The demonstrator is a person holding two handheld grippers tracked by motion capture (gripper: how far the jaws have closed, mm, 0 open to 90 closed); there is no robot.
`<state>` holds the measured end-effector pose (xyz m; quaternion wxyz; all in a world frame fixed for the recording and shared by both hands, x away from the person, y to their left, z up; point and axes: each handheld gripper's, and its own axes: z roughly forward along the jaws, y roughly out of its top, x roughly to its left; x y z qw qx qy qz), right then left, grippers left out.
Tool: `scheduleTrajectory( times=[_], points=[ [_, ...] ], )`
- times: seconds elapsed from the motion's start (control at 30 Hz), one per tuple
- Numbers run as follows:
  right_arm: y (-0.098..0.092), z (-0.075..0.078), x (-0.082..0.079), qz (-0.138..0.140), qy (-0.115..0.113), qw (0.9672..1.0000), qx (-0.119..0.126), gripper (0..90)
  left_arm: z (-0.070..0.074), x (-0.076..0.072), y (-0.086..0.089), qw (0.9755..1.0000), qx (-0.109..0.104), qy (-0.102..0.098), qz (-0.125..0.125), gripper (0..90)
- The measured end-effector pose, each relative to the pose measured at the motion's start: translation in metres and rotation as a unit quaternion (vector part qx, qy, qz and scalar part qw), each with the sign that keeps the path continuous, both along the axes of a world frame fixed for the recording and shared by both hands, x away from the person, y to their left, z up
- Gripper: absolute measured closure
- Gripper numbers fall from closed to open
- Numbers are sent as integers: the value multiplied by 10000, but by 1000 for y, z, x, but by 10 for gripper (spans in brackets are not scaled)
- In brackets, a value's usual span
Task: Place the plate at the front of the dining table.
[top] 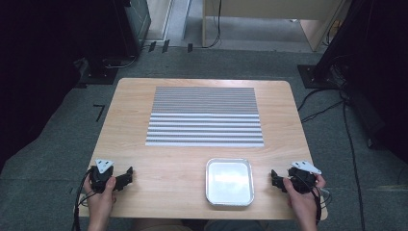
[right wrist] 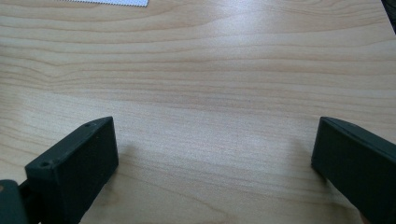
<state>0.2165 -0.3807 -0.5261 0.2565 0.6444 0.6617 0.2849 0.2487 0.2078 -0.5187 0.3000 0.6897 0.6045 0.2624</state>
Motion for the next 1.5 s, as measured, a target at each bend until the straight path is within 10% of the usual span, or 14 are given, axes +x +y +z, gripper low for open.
scheduleTrajectory(
  times=[0.37, 1.0, 1.5],
  points=[
    [-1, 5, -7, -119, -76, 9997, 200, 89, 7, 1, -11, 9997, -180, -129, 38, 115],
    [8, 29, -22, -223, -619, 9963, 550, 119, 23, -8, -77, 9973, -456, -410, -405, 116],
    [24, 36, -27, 39, -837, 9935, 770, 310, 44, -14, -141, 9905, -809, -482, -999, 115]
  ],
)
